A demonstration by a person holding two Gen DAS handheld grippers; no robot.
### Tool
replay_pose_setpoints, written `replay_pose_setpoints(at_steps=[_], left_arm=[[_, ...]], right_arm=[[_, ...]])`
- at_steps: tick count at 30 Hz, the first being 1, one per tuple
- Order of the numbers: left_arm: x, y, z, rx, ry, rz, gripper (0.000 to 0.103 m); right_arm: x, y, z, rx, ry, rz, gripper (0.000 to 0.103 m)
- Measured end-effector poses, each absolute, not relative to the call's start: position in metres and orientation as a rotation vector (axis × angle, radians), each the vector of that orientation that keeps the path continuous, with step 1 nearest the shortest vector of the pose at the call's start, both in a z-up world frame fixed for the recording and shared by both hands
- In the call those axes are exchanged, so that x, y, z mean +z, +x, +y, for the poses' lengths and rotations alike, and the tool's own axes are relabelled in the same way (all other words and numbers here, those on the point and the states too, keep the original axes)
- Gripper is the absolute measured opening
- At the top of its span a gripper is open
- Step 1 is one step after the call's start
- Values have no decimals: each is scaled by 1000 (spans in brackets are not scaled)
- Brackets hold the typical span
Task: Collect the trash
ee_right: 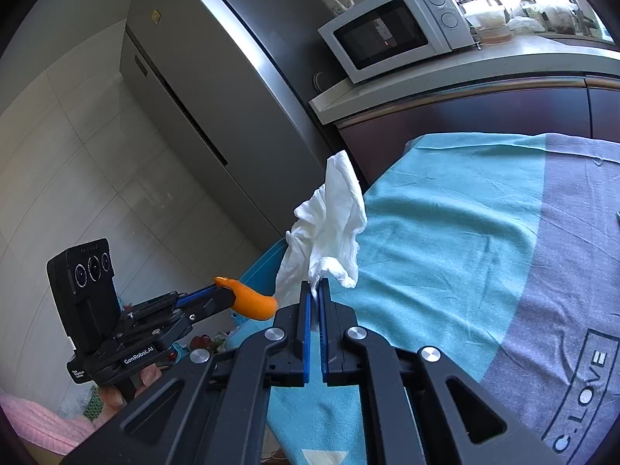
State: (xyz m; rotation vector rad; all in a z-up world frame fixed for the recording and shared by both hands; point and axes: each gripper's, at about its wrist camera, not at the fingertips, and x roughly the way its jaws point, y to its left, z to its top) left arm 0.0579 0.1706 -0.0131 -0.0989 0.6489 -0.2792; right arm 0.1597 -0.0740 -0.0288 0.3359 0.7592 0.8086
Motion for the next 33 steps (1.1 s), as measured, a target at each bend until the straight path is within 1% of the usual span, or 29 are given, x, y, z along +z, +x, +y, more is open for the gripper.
replay_pose_setpoints(at_steps=[12, 33], left_arm=[[-6, 55, 194, -218, -103, 627, 15], [0, 58, 259, -48, -113, 592, 15]], right_arm=[[-29, 162, -45, 856, 314, 779, 3], [-28, 172, 6, 933, 240, 818, 3]])
